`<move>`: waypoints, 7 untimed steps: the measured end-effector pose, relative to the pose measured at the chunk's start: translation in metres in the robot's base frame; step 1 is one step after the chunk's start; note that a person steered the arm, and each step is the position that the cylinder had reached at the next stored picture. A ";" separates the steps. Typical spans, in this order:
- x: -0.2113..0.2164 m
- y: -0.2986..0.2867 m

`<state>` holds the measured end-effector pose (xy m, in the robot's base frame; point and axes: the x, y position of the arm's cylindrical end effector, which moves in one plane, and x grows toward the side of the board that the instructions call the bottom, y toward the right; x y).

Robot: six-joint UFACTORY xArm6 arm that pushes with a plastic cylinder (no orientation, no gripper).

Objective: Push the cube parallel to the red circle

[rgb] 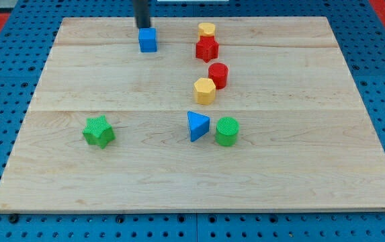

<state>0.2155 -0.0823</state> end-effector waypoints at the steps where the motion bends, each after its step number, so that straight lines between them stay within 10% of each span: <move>1: 0.000 0.002; 7: 0.049 -0.010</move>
<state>0.2645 -0.0920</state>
